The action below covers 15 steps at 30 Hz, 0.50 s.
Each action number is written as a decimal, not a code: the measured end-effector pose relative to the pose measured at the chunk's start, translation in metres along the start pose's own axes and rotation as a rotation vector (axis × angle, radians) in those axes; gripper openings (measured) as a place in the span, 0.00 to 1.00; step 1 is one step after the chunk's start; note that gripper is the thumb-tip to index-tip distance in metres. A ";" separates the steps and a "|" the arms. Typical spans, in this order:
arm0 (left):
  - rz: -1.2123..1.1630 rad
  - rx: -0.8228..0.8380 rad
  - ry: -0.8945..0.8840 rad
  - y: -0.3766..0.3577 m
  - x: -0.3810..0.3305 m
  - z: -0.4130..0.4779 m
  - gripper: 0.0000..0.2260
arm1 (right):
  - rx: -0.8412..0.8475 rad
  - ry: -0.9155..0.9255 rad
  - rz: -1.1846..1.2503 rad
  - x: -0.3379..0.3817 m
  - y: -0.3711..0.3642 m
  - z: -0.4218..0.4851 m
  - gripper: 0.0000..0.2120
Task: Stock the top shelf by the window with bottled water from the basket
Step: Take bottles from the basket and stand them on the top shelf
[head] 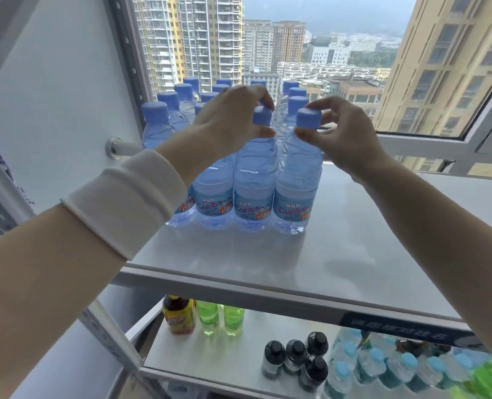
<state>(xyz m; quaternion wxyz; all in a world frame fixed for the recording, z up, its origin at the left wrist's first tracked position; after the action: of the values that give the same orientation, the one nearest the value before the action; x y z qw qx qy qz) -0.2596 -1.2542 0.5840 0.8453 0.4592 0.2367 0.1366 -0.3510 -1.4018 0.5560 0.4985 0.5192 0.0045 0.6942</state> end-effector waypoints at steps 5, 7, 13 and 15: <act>0.055 0.026 -0.023 -0.001 -0.001 0.000 0.21 | -0.002 0.024 -0.027 -0.002 -0.001 -0.006 0.24; 0.071 0.017 -0.023 -0.002 -0.001 -0.003 0.21 | 0.004 0.024 -0.036 -0.002 -0.002 -0.007 0.24; 0.101 -0.020 -0.046 -0.012 -0.001 -0.017 0.26 | 0.029 0.039 -0.175 0.001 -0.003 -0.011 0.27; 0.107 -0.004 -0.075 -0.012 -0.001 -0.020 0.29 | 0.064 0.010 -0.236 0.001 -0.001 -0.012 0.29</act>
<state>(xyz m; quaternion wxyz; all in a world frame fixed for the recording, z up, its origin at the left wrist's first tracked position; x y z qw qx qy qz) -0.2708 -1.2465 0.5648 0.8459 0.4744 0.1796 0.1646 -0.3592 -1.3947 0.5510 0.5597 0.5273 0.0903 0.6329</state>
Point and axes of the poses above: each hand's wrist, its own z-axis towards the middle knuckle, its own y-axis out of the back of the hand, x = y × z, the point moved 1 cm from there along z, towards the middle knuckle, and after that the axes turned 3 degrees about -y, right-handed, at the moved point
